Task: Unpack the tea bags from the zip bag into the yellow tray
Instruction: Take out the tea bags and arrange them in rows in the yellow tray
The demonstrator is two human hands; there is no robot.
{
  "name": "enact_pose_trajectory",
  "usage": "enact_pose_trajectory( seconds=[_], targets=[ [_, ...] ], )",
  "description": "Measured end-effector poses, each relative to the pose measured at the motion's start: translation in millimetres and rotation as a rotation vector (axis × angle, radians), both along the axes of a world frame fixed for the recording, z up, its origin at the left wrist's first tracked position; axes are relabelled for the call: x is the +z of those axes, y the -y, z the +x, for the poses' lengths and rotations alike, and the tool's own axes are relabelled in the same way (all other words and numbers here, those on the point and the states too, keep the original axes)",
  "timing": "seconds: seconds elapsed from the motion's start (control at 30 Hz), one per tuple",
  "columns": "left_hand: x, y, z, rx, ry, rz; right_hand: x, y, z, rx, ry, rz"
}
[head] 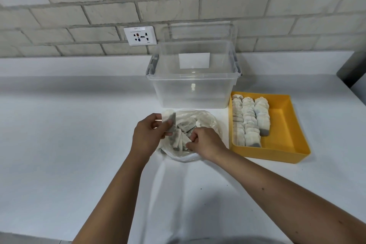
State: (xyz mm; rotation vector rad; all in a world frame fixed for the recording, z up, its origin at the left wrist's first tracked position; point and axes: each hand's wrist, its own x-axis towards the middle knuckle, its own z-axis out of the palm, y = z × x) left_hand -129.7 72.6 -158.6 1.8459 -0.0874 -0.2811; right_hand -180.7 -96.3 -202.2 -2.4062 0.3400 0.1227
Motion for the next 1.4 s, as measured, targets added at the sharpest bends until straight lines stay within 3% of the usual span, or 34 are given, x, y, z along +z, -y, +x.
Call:
enact_pose_trajectory(
  seconds=[0.23, 0.37, 0.57, 0.67, 0.87, 1.0, 1.1, 1.23, 1.4],
  targets=[
    [-0.6, -4.2, -1.8, 0.047, -0.016, -0.068, 24.3, 30.4, -9.9, -0.015, 0.212, 0.024],
    [3.7, -0.1, -3.3, 0.037, -0.014, -0.068, 34.8, 44.6, -16.3, -0.074, 0.229, 0.277],
    [2.7, 14.8, -9.6, -0.014, -0.066, -0.068, 62.9, 47.8, -18.8, 0.182, 0.166, 0.508],
    [6.2, 23.4, -16.2, -0.084, -0.11, -0.109, 68.6, 42.8, -12.2, 0.189, 0.192, 0.533],
    [7.6, 24.5, -16.9, -0.042, -0.189, -0.15, 67.2, 45.7, -5.4, 0.076, 0.283, 0.486],
    [2.3, 20.2, -10.5, 0.059, -0.265, -0.13, 64.0, 41.0, -9.9, -0.088, 0.597, 0.347],
    [3.4, 23.4, -12.2, 0.051, -0.308, -0.164, 56.0, 34.3, -15.2, -0.029, 0.755, 0.254],
    [7.6, 27.8, -13.7, 0.06, -0.367, -0.266, 36.9, 26.3, -23.3, 0.203, 0.697, 0.114],
    [8.0, 27.0, -13.6, 0.031, -0.406, -0.31, 27.6, 24.1, -25.1, 0.236, 0.659, 0.045]
  ],
)
